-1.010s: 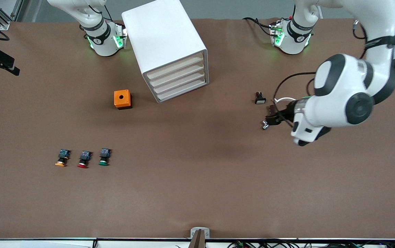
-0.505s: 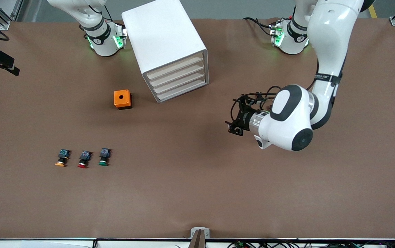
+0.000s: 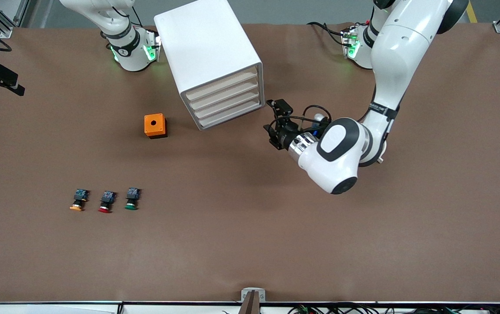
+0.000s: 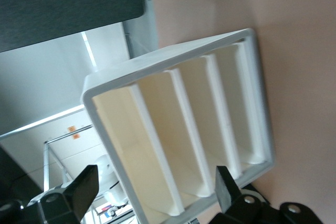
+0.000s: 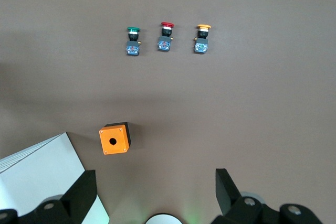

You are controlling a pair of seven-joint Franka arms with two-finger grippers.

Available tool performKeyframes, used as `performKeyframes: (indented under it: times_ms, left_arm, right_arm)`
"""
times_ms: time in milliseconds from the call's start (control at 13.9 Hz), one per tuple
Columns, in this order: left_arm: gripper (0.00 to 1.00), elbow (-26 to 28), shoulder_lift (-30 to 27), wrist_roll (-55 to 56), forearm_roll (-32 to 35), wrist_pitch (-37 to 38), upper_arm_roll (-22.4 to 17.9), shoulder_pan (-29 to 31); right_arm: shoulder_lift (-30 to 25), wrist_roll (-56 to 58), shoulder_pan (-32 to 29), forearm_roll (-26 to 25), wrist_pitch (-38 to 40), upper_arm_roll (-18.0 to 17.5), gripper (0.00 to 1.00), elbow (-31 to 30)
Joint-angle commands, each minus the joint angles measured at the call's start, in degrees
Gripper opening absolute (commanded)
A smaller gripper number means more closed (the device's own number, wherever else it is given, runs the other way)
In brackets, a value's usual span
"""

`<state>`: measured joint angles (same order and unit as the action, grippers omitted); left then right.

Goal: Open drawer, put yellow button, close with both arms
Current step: 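Reach the left gripper to the cabinet drawer front and grasp it, then reach the right gripper to the yellow button and grasp it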

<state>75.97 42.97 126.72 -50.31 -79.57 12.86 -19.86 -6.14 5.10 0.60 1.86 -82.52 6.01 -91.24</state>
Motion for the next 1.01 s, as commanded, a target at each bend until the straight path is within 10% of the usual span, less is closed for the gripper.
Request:
performKeyframes:
  times_ms: [0,505,938]
  left_arm:
    - [0.8,-1.3,3.1,4.0,-1.5,1.4,3.2,0.3]
    - [0.6,4.0,6.1,7.6,-4.6,1.5,4.1,-4.2]
    - [0.56,4.8,6.0,7.8,-5.1,2.8,4.1,-7.1]
  right_arm:
    - [0.0,-0.4,-0.3,0.0,0.2,-0.2,1.0,0.9]
    - [10.2,0.3,-2.7,-0.5,0.6,-0.1,1.0,1.8]
    - [19.9,-0.4,-4.0,-4.1,-16.3,-0.1,1.0,0.6]
